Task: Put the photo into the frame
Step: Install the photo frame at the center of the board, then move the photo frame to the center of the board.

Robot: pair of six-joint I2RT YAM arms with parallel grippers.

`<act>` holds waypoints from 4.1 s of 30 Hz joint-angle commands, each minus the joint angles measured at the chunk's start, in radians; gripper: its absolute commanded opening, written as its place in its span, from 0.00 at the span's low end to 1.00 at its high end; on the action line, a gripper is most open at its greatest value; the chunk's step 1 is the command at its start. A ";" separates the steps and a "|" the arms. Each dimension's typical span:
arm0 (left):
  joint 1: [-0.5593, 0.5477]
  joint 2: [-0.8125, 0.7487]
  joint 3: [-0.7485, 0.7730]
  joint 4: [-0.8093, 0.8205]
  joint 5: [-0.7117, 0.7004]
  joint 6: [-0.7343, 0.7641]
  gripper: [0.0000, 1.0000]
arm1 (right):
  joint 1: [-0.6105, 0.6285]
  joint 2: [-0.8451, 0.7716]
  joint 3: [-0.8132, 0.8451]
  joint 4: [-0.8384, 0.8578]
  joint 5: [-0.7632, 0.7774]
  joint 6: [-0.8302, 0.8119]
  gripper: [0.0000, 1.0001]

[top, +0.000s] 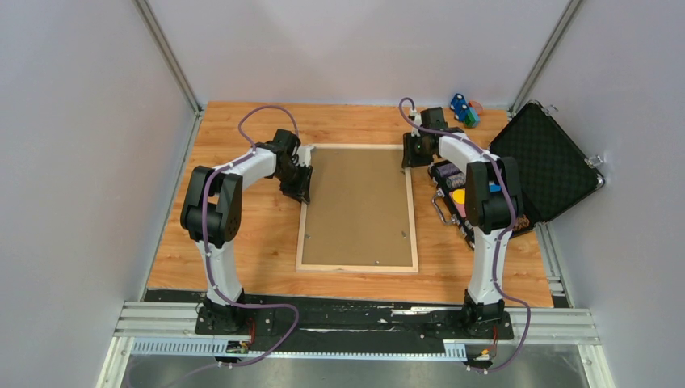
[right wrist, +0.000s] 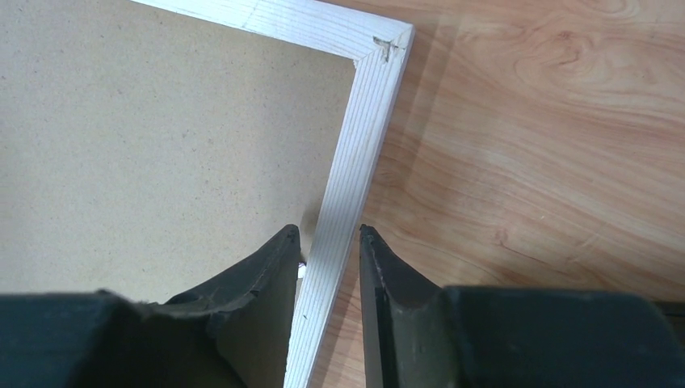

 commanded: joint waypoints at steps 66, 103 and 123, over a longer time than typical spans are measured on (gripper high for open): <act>0.018 0.028 -0.036 0.053 -0.071 0.028 0.00 | -0.041 -0.309 -0.332 0.022 -0.172 -0.030 0.44; 0.057 -0.005 -0.070 0.076 -0.104 0.020 0.00 | -0.038 -0.016 -0.029 0.030 -0.272 -0.030 0.01; 0.057 0.011 -0.064 0.082 -0.109 -0.003 0.00 | -0.038 -0.314 -0.283 -0.043 -0.315 -0.165 0.58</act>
